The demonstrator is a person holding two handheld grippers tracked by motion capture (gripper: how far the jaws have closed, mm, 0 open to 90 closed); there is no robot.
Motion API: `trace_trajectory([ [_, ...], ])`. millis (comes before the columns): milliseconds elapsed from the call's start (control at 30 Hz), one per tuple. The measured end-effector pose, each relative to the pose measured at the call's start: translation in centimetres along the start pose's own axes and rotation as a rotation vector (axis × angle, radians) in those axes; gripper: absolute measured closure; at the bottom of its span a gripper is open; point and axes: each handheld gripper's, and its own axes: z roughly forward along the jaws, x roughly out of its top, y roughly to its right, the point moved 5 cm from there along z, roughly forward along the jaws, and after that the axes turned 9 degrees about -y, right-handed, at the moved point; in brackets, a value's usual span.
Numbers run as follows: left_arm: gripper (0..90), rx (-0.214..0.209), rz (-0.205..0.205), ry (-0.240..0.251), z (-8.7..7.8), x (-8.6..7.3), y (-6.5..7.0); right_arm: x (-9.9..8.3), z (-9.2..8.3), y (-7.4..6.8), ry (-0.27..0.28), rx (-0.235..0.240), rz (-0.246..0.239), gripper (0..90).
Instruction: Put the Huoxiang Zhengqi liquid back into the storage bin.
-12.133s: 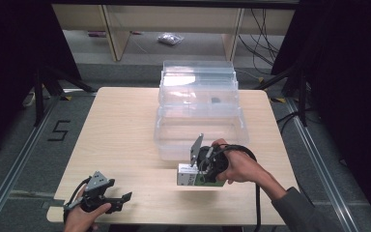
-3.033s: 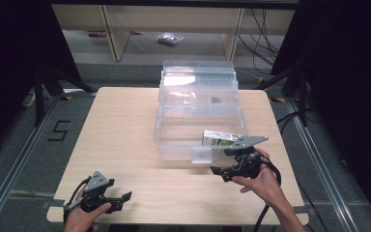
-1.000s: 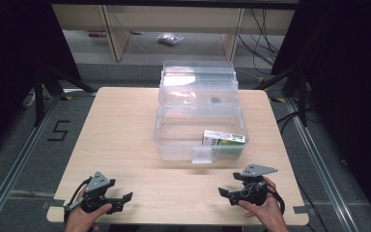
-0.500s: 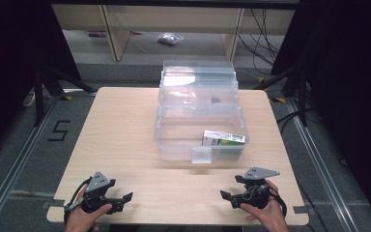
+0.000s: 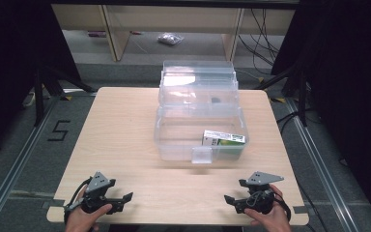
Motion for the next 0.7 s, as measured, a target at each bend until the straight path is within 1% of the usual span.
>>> trace_trajectory([
  [33, 14.7, 0.005, -0.006, 0.013, 0.12, 0.01, 0.03, 0.0, 0.0, 0.0, 0.0, 0.0, 0.0, 16.3],
  [67, 14.8, 0.004, 0.002, -0.011, 0.06, -0.08, -0.05, -0.17, -0.07, -0.2, -0.009, 0.005, 0.018, 16.3],
  [100, 14.8, 0.001, 0.003, -0.008, 0.09, -0.07, -0.05, -0.27, -0.12, -0.03, -0.008, -0.015, 0.004, 16.3],
  [133, 14.7, 0.004, 0.003, -0.004, 0.12, -0.05, -0.04, -0.34, -0.11, 0.0, -0.007, -0.016, -0.001, 16.3],
  [167, 14.7, 0.0, 0.004, -0.009, 0.07, -0.06, -0.03, -0.57, -0.16, -0.15, -0.02, -0.006, 0.022, 16.3],
  [200, 14.7, -0.001, -0.002, -0.003, 0.09, -0.02, 0.02, -0.57, -0.16, -0.15, -0.02, -0.006, 0.022, 16.3],
  [233, 14.7, 0.002, 0.018, -0.023, -0.06, -0.12, -0.15, -0.55, -0.17, 0.14, -0.01, -0.023, -0.018, 16.3],
  [267, 14.7, 0.003, 0.015, -0.021, -0.04, -0.12, -0.16, -0.65, -0.19, 0.05, -0.014, -0.022, -0.01, 16.3],
  [300, 14.8, 0.003, 0.015, -0.022, -0.05, -0.12, -0.16, -0.78, -0.19, -0.43, -0.023, 0.007, 0.033, 16.3],
  [333, 14.7, 0.003, 0.013, -0.015, -0.01, -0.08, -0.11, -0.75, -0.16, -0.27, -0.018, 0.007, -0.002, 16.3],
  [367, 14.7, 0.008, 0.012, -0.012, 0.02, -0.07, -0.13, -0.73, -0.24, -0.07, -0.014, -0.013, -0.029, 16.3],
  [400, 14.7, 0.011, 0.011, -0.013, 0.03, -0.07, -0.16, -0.75, -0.3, -0.04, -0.013, -0.027, -0.034, 16.3],
  [467, 14.7, 0.001, 0.009, -0.009, 0.04, -0.06, -0.05, -0.85, -0.19, -0.13, -0.022, -0.018, -0.029, 16.3],
  [500, 14.7, 0.001, 0.005, -0.007, 0.05, -0.04, -0.03, -0.88, -0.1, -0.13, -0.025, -0.016, -0.039, 16.3],
  [567, 14.7, 0.0, -0.003, -0.001, 0.07, -0.01, 0.01, -0.98, -0.09, -0.19, -0.04, -0.025, -0.041, 16.3],
  [600, 14.8, 0.0, 0.007, -0.011, 0.02, -0.06, -0.07, -0.98, -0.08, -0.18, -0.041, -0.029, -0.042, 16.3],
  [633, 14.8, 0.001, 0.002, -0.01, 0.05, -0.07, -0.06, -0.95, -0.06, -0.14, -0.04, -0.033, -0.048, 16.3],
  [667, 14.7, 0.001, 0.003, -0.01, 0.04, -0.07, -0.07, -0.92, -0.08, -0.07, -0.036, -0.046, -0.054, 16.3],
  [700, 14.7, 0.001, 0.003, -0.01, 0.03, -0.07, -0.07, -0.91, -0.11, -0.08, -0.037, -0.046, -0.051, 16.3],
])
